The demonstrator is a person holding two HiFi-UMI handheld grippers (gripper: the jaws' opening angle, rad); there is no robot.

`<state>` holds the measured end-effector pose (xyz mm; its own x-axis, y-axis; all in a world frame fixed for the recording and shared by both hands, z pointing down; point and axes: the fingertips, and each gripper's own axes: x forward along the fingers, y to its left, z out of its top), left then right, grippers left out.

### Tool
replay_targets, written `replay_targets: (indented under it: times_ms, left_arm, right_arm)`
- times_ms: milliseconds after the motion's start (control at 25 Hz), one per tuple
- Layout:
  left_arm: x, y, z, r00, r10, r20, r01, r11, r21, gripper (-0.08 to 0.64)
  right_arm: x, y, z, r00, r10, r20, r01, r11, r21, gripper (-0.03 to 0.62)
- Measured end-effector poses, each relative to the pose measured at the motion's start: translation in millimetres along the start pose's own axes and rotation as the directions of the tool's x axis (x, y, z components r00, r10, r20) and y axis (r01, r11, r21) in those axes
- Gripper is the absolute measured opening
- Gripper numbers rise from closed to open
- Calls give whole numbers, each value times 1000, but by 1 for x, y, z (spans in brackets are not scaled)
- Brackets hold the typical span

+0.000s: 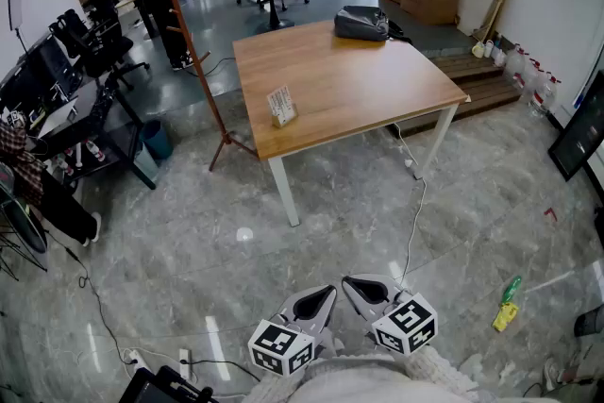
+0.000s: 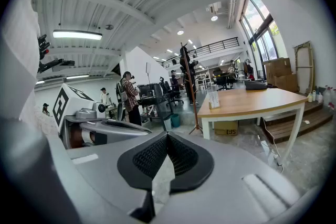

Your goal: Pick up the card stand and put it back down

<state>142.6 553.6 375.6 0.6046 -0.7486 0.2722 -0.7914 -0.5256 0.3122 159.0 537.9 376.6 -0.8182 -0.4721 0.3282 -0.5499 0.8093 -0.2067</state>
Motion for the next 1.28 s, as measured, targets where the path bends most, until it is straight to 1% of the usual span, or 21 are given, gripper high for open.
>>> replay_targets:
  times_ms: [160,320,600,840,960,1040,1160,1280]
  left_arm:
    - [20,27,8,1000,0,8,0,1000,-4,8]
    - [41,66,27,1000,12,23,-12,1000,-3,8]
    - [83,152,85,999,10,37,-10,1000,0,8]
    - [122,220,127,999,-26,38,25,999,21,8]
    - [136,251,140,999,-39,25,38,999,28,8]
    - [145,273,148,999,-34,30,34,999,13,8]
    - [158,298,152,999,-40,24,41,999,-18,8]
    - [176,314,153,999,-47,5,47,998,-30,8]
  right_arm:
    - [26,-20,5,1000,15,-11,-15,1000,-1,0]
    - [60,-44,22,1000,20,-4,-20,1000,-10,0]
    - [134,-96,73,1000,-16,-3,16,1000,-10,0]
    - [194,-147,109,998,-64,3,64,998,-19,0]
    - [221,-167,122,997,-82,-4,82,996,-22,0]
    - [239,-174,130,996,-89,-2,89,996,-14,0]
    - [261,-181,133,997,-74,-3,75,997,35,0]
    - [280,-194,133,998,-56,-22,57,997,49,0]
